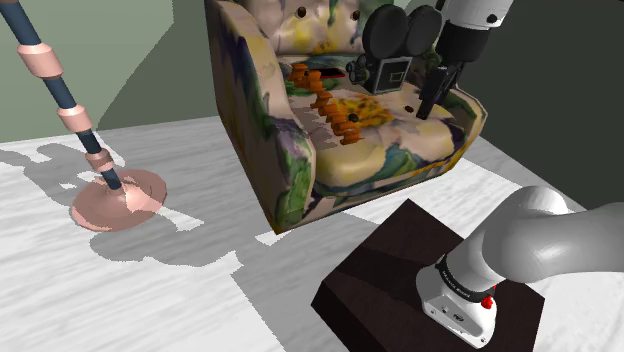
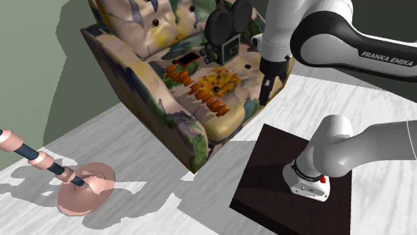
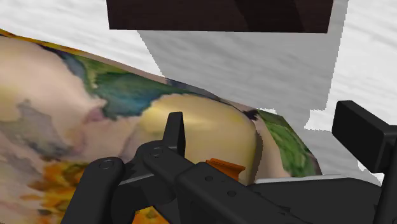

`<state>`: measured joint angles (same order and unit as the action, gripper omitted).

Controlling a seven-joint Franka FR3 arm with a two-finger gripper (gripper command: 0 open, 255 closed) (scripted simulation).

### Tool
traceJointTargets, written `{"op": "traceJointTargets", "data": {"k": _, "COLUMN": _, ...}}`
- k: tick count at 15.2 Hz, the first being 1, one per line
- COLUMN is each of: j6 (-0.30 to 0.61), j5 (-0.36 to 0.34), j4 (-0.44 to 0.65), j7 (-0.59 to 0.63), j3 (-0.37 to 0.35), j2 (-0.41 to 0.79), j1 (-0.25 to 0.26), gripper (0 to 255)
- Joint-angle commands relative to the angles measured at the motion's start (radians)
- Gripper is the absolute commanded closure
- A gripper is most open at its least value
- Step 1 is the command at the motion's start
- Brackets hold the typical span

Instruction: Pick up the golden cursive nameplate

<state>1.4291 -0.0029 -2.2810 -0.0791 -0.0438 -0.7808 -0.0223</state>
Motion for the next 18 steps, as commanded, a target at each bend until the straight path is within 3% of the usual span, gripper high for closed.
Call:
{"op": "traceJointTargets", "data": {"k": 1, "j6": 0.000, "j5": 0.000, "j4": 0.000, "j7": 0.000, "j3": 0.000, "j2": 0.000, "j1": 0.000, "gripper": 0}}
{"op": "traceJointTargets", "data": {"k": 9, "j6": 0.223, "j5": -0.010, "j4": 0.064, "j7": 0.014, "j3": 0.008, "j2": 0.249, "j1": -0.022, "gripper": 0}}
{"op": "traceJointTargets", "data": {"k": 18, "j6": 0.399, "j5": -0.020, "j4": 0.238, "j7": 0.030, "j3": 0.018, "j2": 0.556, "j1": -0.042, "gripper": 0}}
